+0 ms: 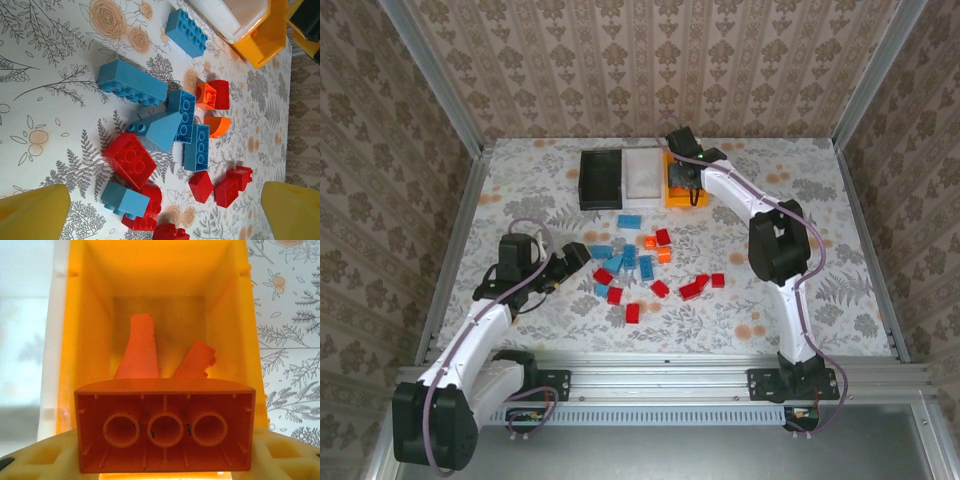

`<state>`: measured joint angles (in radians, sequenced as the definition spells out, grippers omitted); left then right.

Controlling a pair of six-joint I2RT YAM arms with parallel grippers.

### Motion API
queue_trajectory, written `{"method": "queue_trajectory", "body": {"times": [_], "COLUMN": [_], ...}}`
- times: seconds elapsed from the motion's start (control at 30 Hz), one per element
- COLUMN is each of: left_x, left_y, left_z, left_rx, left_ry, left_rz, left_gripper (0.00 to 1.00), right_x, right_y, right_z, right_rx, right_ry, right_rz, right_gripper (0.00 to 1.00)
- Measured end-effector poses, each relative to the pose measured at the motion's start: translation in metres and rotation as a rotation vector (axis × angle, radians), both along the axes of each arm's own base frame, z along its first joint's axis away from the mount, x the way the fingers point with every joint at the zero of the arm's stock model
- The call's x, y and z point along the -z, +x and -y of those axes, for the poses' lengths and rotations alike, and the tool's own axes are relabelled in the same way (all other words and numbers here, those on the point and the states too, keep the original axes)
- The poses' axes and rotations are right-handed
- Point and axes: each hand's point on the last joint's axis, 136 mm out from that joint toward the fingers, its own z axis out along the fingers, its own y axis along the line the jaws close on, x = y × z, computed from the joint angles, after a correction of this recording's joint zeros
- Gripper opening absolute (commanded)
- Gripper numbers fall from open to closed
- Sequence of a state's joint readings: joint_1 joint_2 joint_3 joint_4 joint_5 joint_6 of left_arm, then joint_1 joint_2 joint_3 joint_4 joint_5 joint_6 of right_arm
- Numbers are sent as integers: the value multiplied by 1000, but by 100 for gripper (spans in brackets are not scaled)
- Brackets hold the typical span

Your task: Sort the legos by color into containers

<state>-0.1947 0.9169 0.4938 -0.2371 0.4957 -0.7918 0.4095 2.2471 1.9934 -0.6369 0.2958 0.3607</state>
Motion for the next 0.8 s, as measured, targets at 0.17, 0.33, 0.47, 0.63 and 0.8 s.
{"method": "queue_trajectory", "body": {"times": [0.17, 0.33, 0.47, 0.63, 0.8], "left_x": [3, 1, -3, -6, -7], "left_y": [0, 0, 0, -1, -10], "left_z": [0, 1, 1, 1, 17], "left_rx": [2, 2, 6, 20, 101], "left_ry": [0, -1, 0, 12, 91], "left_rz": [-14, -11, -13, -11, -8], "left_gripper": [100, 100, 100, 100, 100], "right_x": [7, 11, 18, 14, -10], "right_y": [1, 10, 8, 5, -26], "right_z": [7, 2, -1, -6, -8], "right_rx": [-3, -17, -31, -48, -60], "right_ry": [23, 51, 59, 82, 122], "right_rz": [-39, -50, -73, -73, -42], "right_gripper": [64, 76, 77, 77, 77]}}
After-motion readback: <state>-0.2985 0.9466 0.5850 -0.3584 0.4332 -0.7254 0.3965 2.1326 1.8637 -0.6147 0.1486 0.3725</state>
